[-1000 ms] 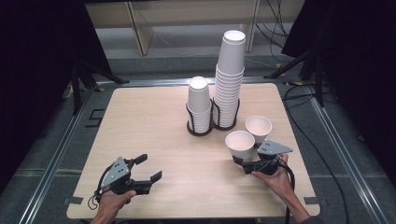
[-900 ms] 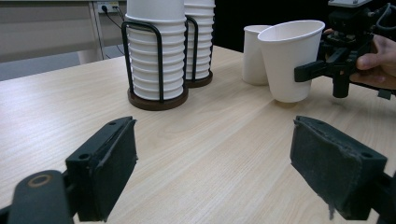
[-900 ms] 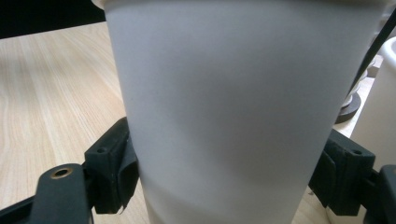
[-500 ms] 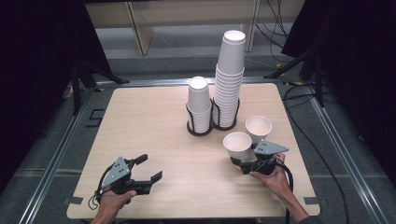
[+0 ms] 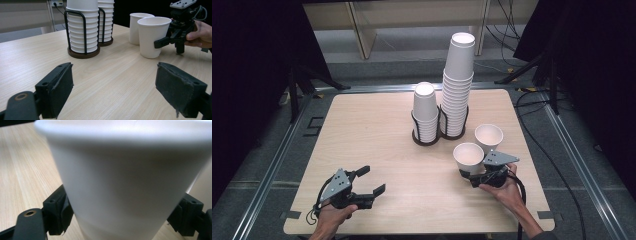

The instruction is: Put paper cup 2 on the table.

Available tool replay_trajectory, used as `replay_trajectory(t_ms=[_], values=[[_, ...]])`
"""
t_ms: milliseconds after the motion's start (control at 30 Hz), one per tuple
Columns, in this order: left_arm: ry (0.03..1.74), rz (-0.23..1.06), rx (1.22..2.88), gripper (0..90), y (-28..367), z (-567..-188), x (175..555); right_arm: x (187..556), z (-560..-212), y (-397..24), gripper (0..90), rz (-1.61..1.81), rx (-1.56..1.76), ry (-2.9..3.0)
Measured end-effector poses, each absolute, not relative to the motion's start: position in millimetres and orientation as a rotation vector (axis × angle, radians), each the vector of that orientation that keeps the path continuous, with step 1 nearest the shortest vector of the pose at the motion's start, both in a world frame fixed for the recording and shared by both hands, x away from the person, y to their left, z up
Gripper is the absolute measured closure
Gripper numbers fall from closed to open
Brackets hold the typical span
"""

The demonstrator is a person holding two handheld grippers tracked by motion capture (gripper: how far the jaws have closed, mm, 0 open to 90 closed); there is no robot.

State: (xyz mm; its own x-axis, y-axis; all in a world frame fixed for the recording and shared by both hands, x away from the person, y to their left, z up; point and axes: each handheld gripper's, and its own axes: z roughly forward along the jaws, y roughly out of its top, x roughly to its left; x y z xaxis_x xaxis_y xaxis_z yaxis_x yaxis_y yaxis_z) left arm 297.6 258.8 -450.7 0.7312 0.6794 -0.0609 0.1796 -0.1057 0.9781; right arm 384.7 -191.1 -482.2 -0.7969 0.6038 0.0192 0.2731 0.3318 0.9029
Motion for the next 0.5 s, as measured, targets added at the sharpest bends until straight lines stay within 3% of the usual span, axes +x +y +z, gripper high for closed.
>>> replay_trajectory(t_ms=[500], values=[[0.692, 0.48, 1.66, 14.4, 258.8, -450.7, 297.4, 376.6, -482.8, -198.1, 15.4, 1.355, 0.838, 2.313]])
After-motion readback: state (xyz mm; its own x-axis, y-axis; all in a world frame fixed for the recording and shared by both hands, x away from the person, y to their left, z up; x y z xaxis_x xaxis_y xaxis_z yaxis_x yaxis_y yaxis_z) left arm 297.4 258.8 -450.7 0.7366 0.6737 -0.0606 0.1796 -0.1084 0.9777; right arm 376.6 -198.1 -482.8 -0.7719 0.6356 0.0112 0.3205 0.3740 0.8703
